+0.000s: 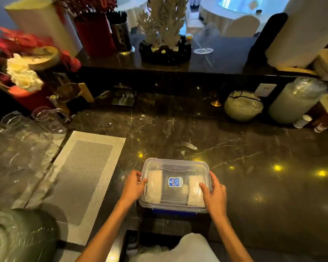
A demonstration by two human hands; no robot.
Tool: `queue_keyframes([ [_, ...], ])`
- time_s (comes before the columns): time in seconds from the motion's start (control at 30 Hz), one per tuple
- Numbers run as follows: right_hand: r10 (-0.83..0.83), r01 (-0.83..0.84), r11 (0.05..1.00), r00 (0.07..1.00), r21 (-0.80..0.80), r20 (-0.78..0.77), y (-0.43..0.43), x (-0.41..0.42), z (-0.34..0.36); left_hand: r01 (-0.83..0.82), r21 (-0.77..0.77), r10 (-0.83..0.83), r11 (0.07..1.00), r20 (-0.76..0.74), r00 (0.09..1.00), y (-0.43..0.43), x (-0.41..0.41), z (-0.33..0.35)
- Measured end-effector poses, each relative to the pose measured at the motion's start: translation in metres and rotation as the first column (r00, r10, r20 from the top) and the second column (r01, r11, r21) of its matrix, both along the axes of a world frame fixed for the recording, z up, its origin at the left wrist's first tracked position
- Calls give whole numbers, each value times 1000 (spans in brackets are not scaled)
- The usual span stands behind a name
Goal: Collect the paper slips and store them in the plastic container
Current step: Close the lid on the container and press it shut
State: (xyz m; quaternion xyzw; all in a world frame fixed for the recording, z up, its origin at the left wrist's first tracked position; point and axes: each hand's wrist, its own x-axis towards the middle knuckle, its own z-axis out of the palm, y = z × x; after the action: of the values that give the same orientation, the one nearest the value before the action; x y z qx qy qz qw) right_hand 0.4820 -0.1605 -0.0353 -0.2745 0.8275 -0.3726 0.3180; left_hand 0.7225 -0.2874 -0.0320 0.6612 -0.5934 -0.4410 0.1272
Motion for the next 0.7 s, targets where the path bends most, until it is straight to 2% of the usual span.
queue_keyframes([
  [0.13, 13, -7, 995, 998, 100, -55, 2, 2, -3, 27, -44, -25, 999, 62, 998, -4, -1, -8],
  [0.43, -2, 13, 987, 998, 159, -70, 3, 6, -20, 6, -34, -5, 999, 38, 999, 2, -4, -24],
  [0.5, 23, -12, 982, 998, 188, -53, 3, 6, -21, 62, -24, -62, 998, 16, 998, 5, -7, -22],
  [0.57, 68, -50, 966, 996, 253, -61, 4, 7, -21, 172, -79, -163, 982, 115, 980, 6, -13, -20],
  [0.63, 167, -79, 936, 958, 342, -235, 3, 8, -18, 286, -204, -226, 936, 272, 935, 3, -23, -19],
  [0.7, 280, -113, 923, 852, 367, -442, -5, 11, -14, 405, -321, -278, 856, 375, 884, -7, -36, -18],
])
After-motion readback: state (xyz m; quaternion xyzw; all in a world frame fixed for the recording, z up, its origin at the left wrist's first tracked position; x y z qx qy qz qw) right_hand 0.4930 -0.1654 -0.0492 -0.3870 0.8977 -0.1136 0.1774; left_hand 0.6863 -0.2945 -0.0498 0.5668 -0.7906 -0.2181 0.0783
